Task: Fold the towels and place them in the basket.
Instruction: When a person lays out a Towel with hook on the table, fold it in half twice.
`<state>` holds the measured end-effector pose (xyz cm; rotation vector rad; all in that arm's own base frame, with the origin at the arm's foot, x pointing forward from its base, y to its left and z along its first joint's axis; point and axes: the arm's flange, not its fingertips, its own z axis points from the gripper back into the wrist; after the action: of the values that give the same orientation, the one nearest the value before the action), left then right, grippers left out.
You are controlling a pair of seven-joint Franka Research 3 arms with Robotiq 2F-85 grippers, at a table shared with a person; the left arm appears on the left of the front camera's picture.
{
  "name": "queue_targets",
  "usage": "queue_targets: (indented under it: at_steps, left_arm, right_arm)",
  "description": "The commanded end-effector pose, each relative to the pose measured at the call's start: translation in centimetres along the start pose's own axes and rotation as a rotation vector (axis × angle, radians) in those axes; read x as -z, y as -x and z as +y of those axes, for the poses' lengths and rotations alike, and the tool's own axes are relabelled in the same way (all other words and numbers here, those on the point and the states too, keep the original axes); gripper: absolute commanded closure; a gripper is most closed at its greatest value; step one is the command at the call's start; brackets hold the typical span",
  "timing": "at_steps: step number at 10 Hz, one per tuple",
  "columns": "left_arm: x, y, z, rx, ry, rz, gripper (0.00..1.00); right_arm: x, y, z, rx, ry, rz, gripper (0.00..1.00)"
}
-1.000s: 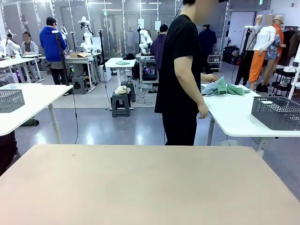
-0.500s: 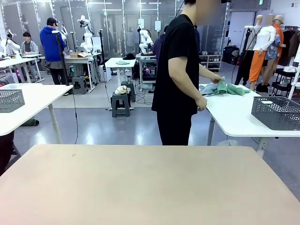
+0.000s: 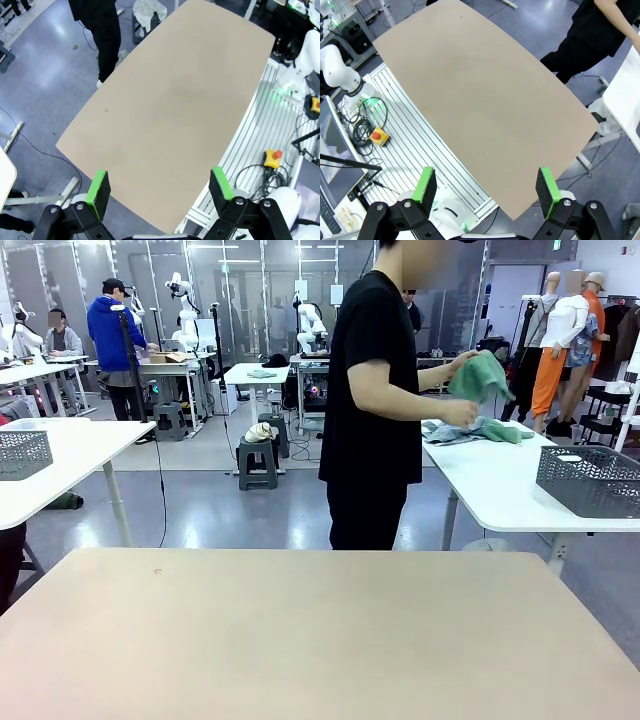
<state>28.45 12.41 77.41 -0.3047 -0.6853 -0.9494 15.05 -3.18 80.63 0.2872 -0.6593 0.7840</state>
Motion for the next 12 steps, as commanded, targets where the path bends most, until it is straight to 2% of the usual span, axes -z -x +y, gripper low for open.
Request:
queue_targets:
  at_steps: [1,12]
  left_arm:
    - [0.01,-0.05,-0.03,0.001,0.002,-0.003,0.0]
    - [0.01,-0.05,-0.03,0.001,0.002,-0.003,0.0]
  right_arm:
    - [0.03,-0.02,0.0,-0.002,-0.002,0.0,0.0]
    - [0.03,-0.02,0.0,-0.002,-0.002,0.0,0.0]
